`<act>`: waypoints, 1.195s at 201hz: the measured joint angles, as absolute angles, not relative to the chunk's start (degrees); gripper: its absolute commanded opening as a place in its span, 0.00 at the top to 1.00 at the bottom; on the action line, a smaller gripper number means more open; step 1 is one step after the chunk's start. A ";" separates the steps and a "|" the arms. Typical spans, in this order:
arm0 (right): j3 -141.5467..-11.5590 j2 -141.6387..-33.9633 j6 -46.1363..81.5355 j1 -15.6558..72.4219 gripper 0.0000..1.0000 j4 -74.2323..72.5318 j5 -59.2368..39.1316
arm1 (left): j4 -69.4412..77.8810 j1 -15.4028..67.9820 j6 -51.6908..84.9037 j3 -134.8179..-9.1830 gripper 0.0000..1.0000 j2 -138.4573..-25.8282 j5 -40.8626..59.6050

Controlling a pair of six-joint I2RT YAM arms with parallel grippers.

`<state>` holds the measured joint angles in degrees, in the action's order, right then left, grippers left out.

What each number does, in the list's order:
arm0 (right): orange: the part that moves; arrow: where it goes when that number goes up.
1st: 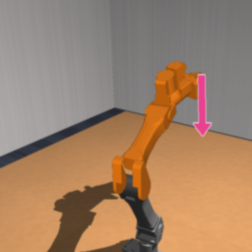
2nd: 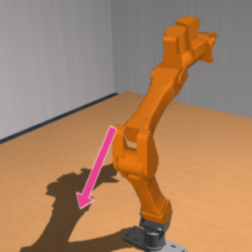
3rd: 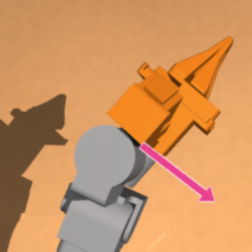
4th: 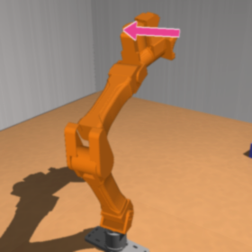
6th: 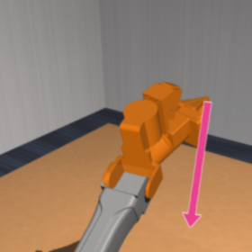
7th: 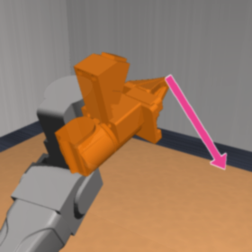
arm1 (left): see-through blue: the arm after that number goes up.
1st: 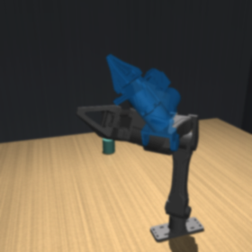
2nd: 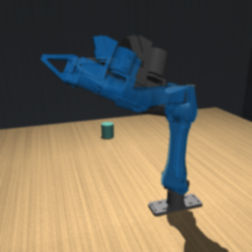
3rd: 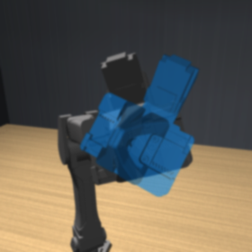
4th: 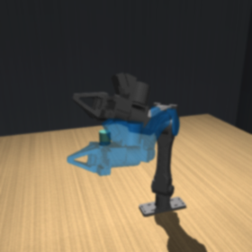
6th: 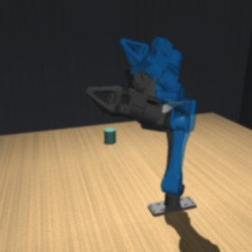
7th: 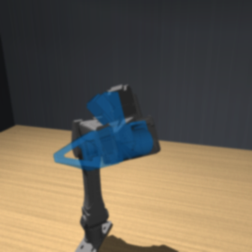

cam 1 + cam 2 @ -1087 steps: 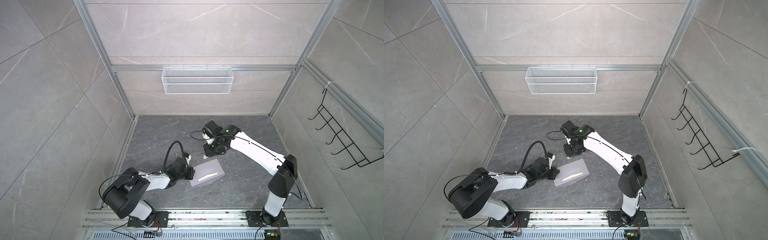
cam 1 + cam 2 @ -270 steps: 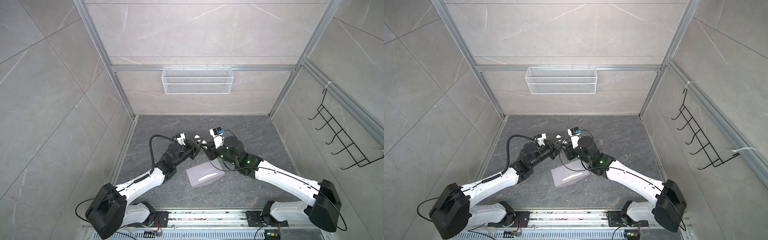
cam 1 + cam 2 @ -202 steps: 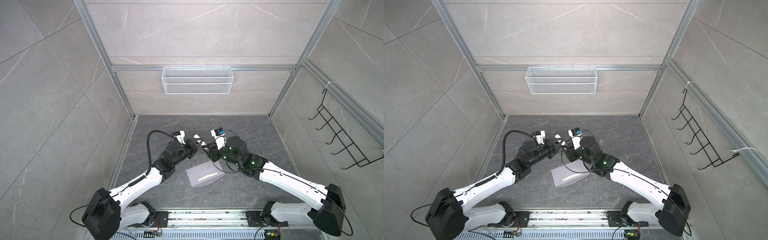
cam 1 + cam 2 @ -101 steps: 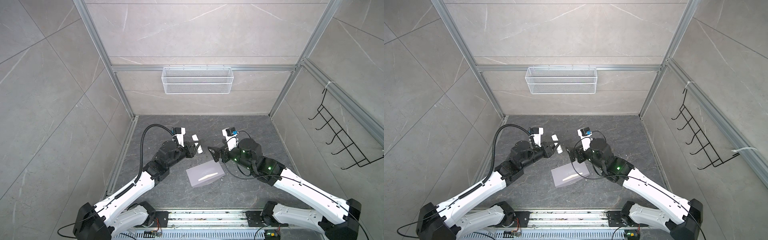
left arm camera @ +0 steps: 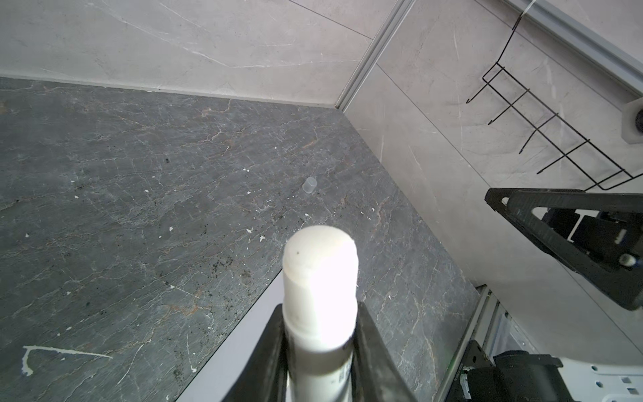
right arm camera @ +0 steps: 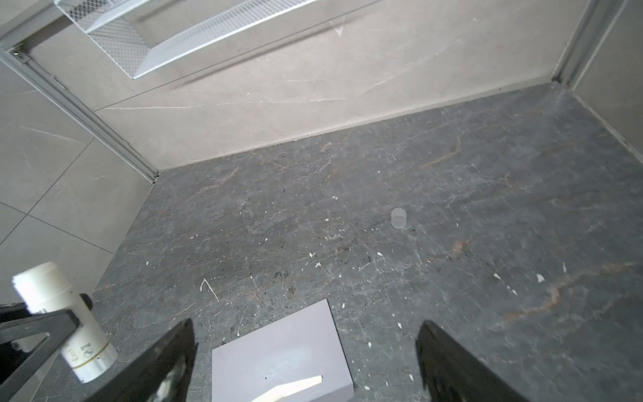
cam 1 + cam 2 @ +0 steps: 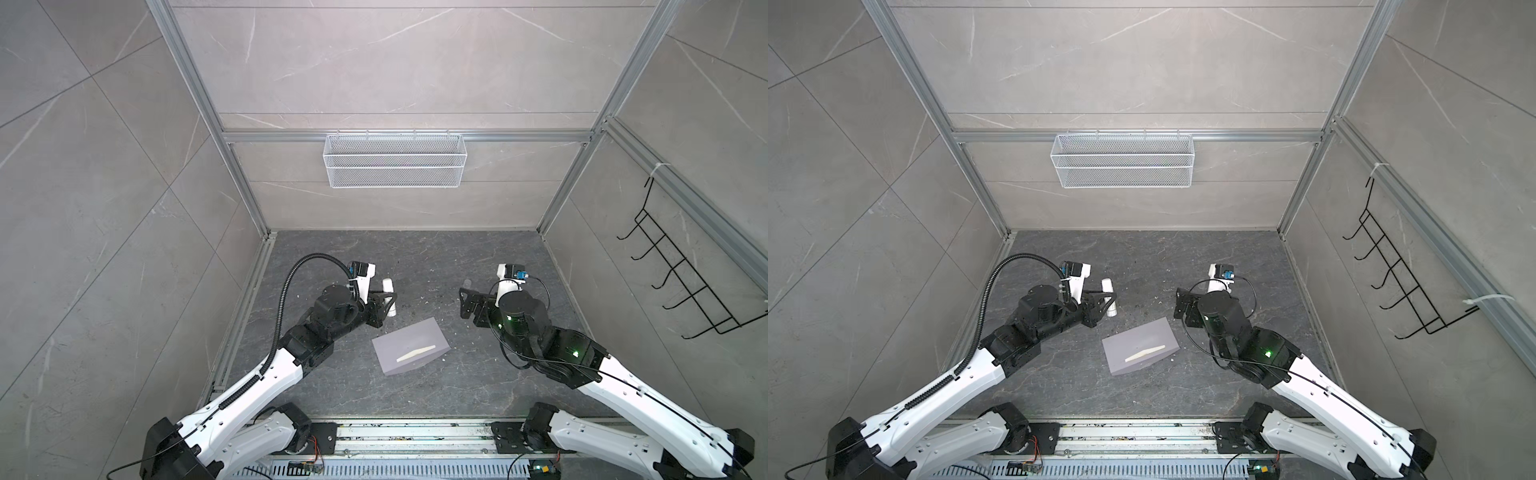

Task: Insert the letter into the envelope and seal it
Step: 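Open the right gripper and pull it away while the left gripper holds the glue stick, then lower the open right gripper to the envelope flap edge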

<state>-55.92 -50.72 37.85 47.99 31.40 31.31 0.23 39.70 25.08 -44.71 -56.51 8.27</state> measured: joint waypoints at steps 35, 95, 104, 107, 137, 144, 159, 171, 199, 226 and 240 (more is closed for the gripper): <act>-51.40 -50.92 44.69 47.99 0.01 33.65 30.46 | -0.03 39.70 22.28 -43.11 1.00 -55.44 9.17; -46.68 -54.43 57.65 47.99 0.01 33.69 25.87 | -0.23 39.70 20.69 -42.22 1.00 -55.42 9.63; -46.09 -55.35 59.46 47.99 0.01 33.19 24.82 | -0.25 39.70 20.53 -42.06 1.00 -55.42 9.63; -45.91 -55.68 60.07 47.99 0.02 33.04 24.45 | -0.32 39.70 20.51 -42.02 1.00 -55.42 9.63; -43.40 -58.67 66.28 47.99 0.08 30.96 21.12 | -1.10 39.70 20.34 -41.80 1.00 -55.42 9.63; -42.65 -59.22 67.81 47.99 0.09 30.50 20.38 | -1.28 39.70 20.34 -41.76 1.00 -55.42 9.63; -40.84 -60.40 71.42 47.99 0.12 29.47 18.52 | -1.50 39.70 20.34 -41.67 1.00 -55.42 9.63; -39.40 -61.39 73.91 47.99 0.15 28.40 17.17 | -1.54 39.70 20.34 -41.65 1.00 -55.42 9.63; -36.73 -64.64 78.15 47.99 0.22 25.28 13.56 | -1.63 39.70 20.34 -41.65 1.00 -55.42 9.61; -35.97 -69.12 80.40 47.99 0.32 20.86 9.72 | -1.63 39.70 20.34 -41.65 1.00 -55.42 9.63; -35.97 -71.02 81.21 47.99 0.37 18.76 8.16 | -1.63 39.70 20.34 -41.65 1.00 -55.42 9.61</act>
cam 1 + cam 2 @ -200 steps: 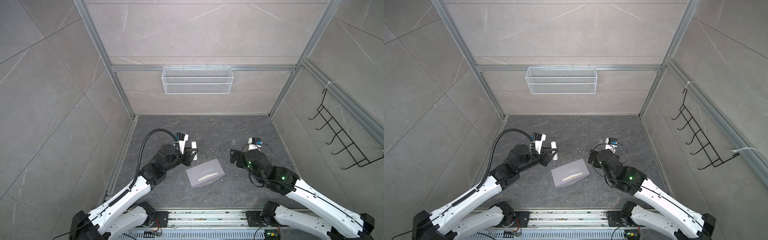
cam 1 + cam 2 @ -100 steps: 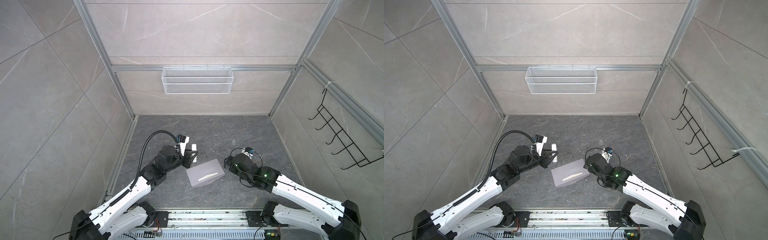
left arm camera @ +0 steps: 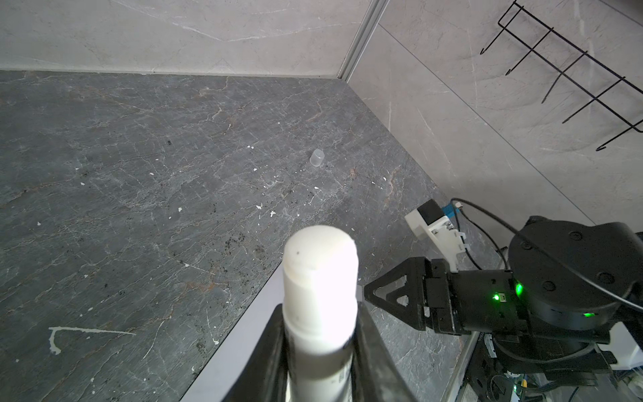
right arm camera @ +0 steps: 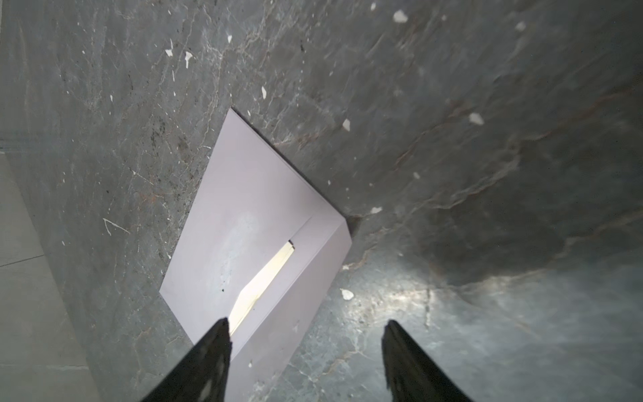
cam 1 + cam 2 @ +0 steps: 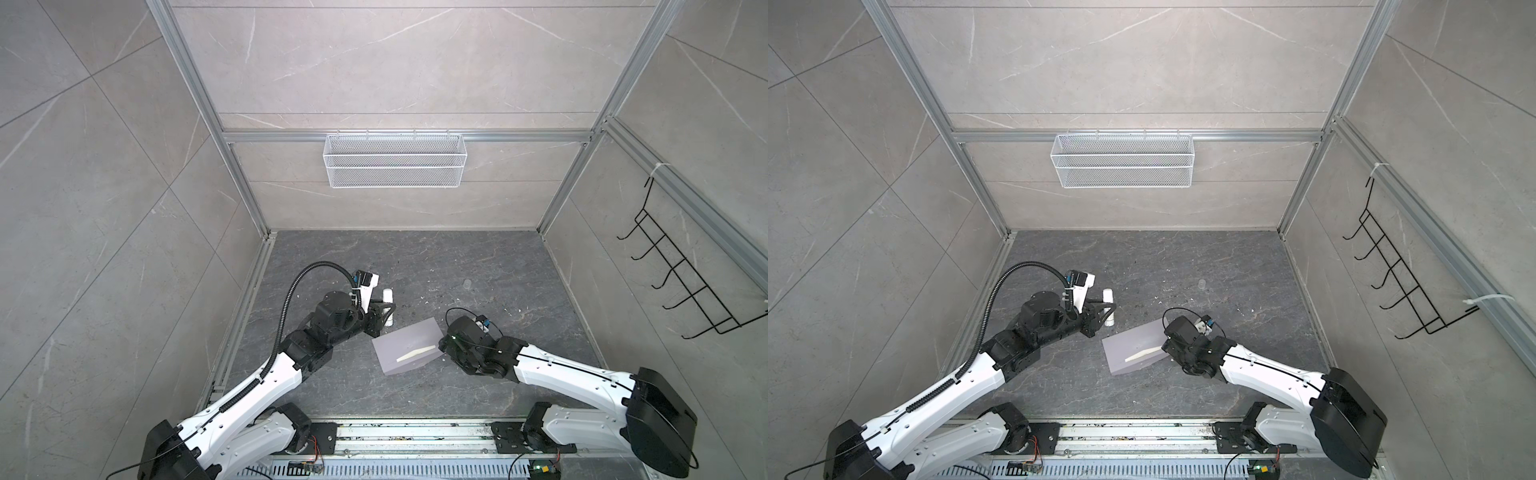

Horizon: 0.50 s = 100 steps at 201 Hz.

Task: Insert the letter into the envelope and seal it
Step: 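Lower the open right gripper to the envelope flap edge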

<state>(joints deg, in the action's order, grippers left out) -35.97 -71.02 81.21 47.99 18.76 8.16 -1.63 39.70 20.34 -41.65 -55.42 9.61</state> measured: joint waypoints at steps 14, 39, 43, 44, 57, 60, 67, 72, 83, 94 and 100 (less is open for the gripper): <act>-35.92 -72.36 81.78 47.99 0.41 16.88 6.70 | -1.63 39.70 20.36 -41.63 1.00 -55.42 9.61; -35.83 -74.30 82.96 47.99 0.45 14.20 4.62 | -1.65 39.70 20.36 -41.63 1.00 -55.42 9.61; -35.83 -74.54 82.96 47.99 0.45 13.82 4.38 | -1.63 39.70 20.36 -41.63 1.00 -55.42 9.61; -35.83 -74.63 83.00 47.99 0.45 13.76 4.32 | -1.65 39.70 20.36 -41.63 1.00 -55.42 9.61; -35.70 -75.40 83.46 47.99 0.47 12.64 3.42 | -1.65 39.70 20.36 -41.63 1.00 -55.42 9.63; -35.64 -75.57 83.64 47.99 0.48 12.43 3.25 | -1.63 39.70 20.38 -41.63 1.00 -55.42 9.63; -35.46 -75.92 83.94 47.99 0.49 11.88 2.92 | -1.65 39.70 20.36 -41.63 1.00 -55.42 9.63; -35.33 -76.20 84.12 47.99 0.49 11.62 2.63 | -1.65 39.70 20.38 -41.63 1.00 -55.42 9.63; -35.05 -76.84 84.44 47.99 0.51 11.14 2.11 | -1.65 39.70 20.38 -41.63 1.00 -55.42 9.63; -34.89 -77.47 84.71 47.99 0.53 10.76 1.67 | -1.65 39.70 20.38 -41.60 1.00 -55.42 9.63; -34.83 -77.78 84.90 47.99 0.54 10.57 1.45 | -1.65 39.70 20.38 -41.60 1.00 -55.42 9.63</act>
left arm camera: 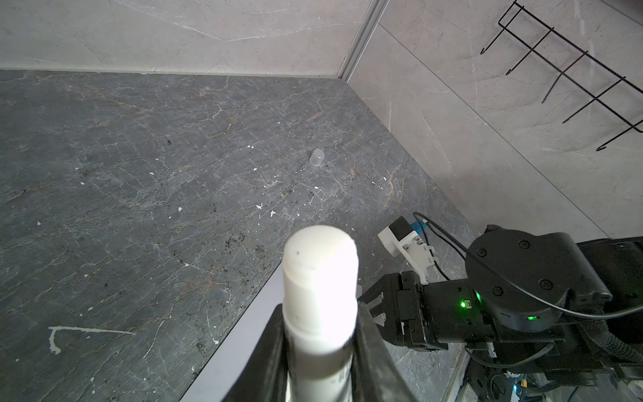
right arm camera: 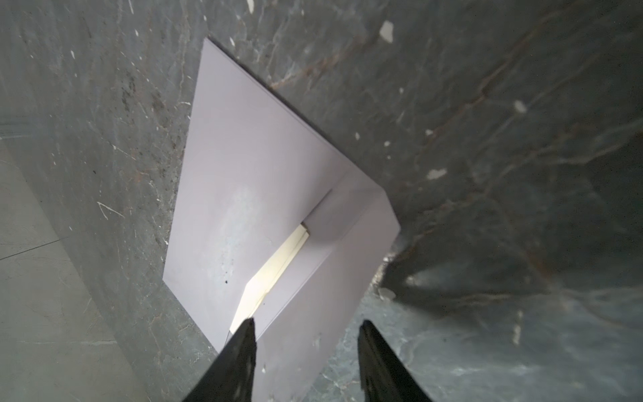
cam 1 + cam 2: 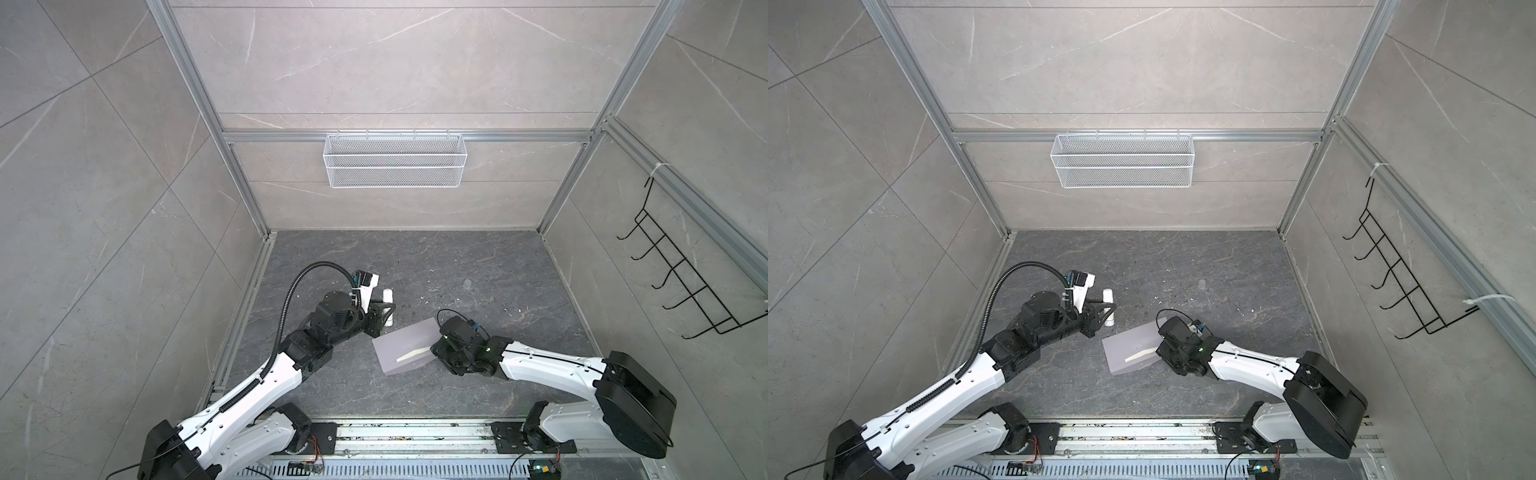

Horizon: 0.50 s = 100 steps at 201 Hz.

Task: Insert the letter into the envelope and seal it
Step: 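Lower the open right gripper to the envelope flap edge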

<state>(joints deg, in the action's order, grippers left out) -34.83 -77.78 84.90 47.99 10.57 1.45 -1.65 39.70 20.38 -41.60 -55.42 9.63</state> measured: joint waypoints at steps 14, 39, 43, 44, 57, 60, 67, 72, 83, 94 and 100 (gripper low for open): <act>-34.81 -78.41 85.23 47.99 0.59 10.35 1.04 | -1.65 39.70 20.38 -41.56 1.00 -55.42 9.63; -34.70 -79.15 85.73 47.99 0.67 9.93 0.80 | -1.67 39.70 20.40 -41.52 1.00 -55.42 9.63; -34.70 -79.24 85.60 47.99 0.68 9.96 0.80 | -1.67 39.70 20.43 -41.52 1.00 -55.42 9.63; -34.70 -79.29 85.76 47.99 0.68 9.96 0.82 | -1.67 39.70 20.43 -41.52 1.00 -55.42 9.63; -34.70 -79.42 85.78 47.99 0.72 9.96 0.84 | -1.69 39.70 20.43 -41.52 1.00 -55.42 9.63; -34.70 -79.44 85.78 47.99 0.73 9.98 0.82 | -1.69 39.70 20.43 -41.52 1.00 -55.42 9.63; -34.70 -79.44 85.73 47.99 0.74 9.98 0.84 | -1.69 39.70 20.43 -41.52 1.00 -55.42 9.63; -34.70 -79.44 85.76 47.99 0.75 9.96 0.89 | -1.69 39.70 20.43 -41.52 1.00 -55.42 9.63; -34.70 -79.46 85.62 47.99 0.77 10.04 1.06 | -1.69 39.70 20.45 -41.52 1.00 -55.42 9.63; -34.70 -79.46 85.52 47.99 0.79 10.07 1.17 | -1.69 39.70 20.43 -41.52 1.00 -55.42 9.63; -34.70 -79.48 85.49 47.99 0.80 10.13 1.26 | -1.69 39.70 20.45 -41.52 1.00 -55.42 9.63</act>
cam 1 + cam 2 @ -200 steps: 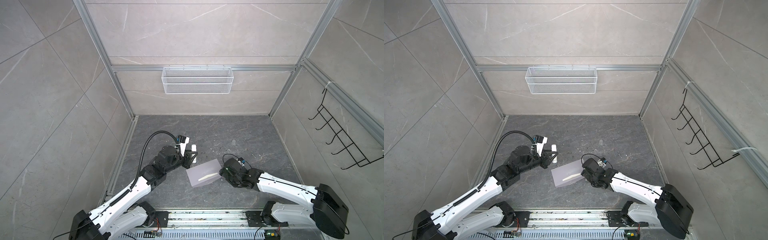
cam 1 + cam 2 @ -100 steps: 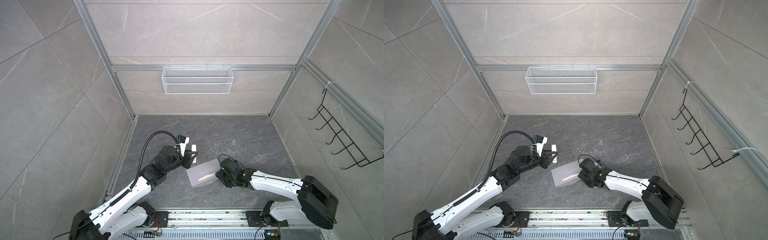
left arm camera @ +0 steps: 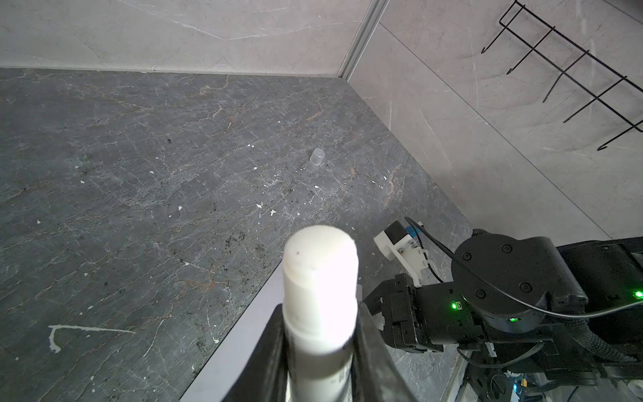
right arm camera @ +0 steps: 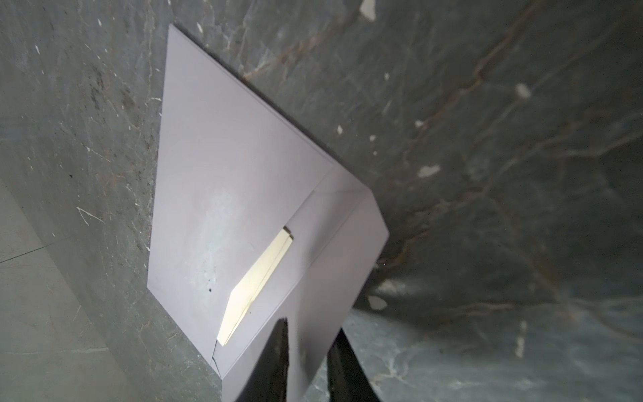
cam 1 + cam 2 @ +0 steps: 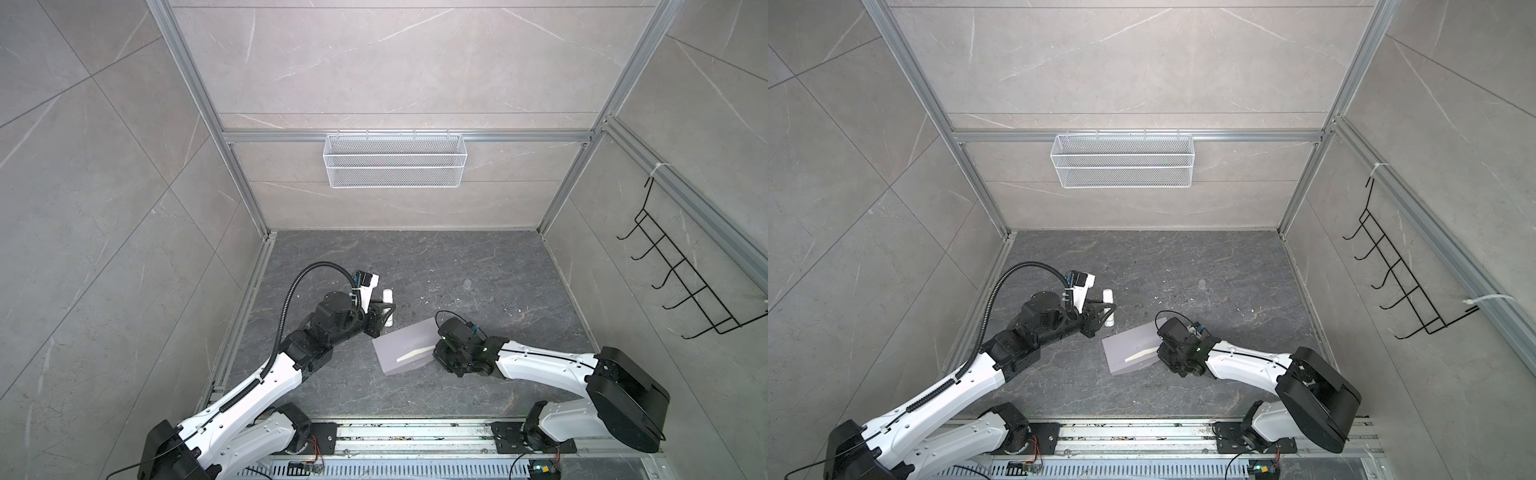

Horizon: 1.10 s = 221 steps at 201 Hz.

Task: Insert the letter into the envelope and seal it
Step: 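Lower the open right gripper to the envelope flap edge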

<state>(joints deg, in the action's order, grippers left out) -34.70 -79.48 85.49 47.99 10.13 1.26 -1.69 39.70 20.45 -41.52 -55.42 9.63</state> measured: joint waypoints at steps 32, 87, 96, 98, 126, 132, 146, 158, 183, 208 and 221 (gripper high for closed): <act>-34.70 -79.77 85.06 47.86 0.85 10.48 1.34 | -1.69 39.70 20.47 -41.52 1.00 -55.42 9.63; -34.70 -80.05 84.12 47.00 0.91 10.70 1.50 | -1.69 39.70 20.51 -41.50 1.00 -55.42 9.63; -34.70 -80.05 83.99 46.89 0.92 10.70 1.48 | -1.69 39.70 20.51 -41.50 1.00 -55.42 9.63; -34.70 -80.05 83.94 46.87 0.92 10.70 1.48 | -1.69 39.70 20.51 -41.50 1.00 -55.42 9.63; -34.70 -80.27 83.59 46.63 0.94 10.70 1.45 | -1.69 39.70 20.53 -41.50 1.00 -55.42 9.63; -34.70 -80.29 83.44 46.54 0.95 10.70 1.45 | -1.69 39.70 20.53 -41.50 1.00 -55.42 9.63; -34.72 -80.49 82.89 46.35 0.96 10.81 1.43 | -1.69 39.70 20.53 -41.47 1.00 -55.42 9.63; -34.79 -80.84 82.63 46.28 0.96 10.90 1.43 | -1.69 39.70 20.53 -41.43 1.00 -55.42 9.63; -35.18 -81.56 81.78 46.04 0.97 11.42 1.21 | -1.69 39.70 20.53 -41.19 1.00 -55.42 9.63; -35.70 -82.06 80.79 45.60 0.98 11.94 0.86 | -1.69 39.70 20.53 -41.10 1.00 -55.42 9.65; -35.86 -82.21 80.12 45.36 0.99 12.16 0.62 | -1.69 39.70 20.53 -41.10 1.00 -55.42 9.67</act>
<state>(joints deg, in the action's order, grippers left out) -35.86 -82.21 80.12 45.36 12.16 0.62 -1.69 39.70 20.53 -41.10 -55.42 9.67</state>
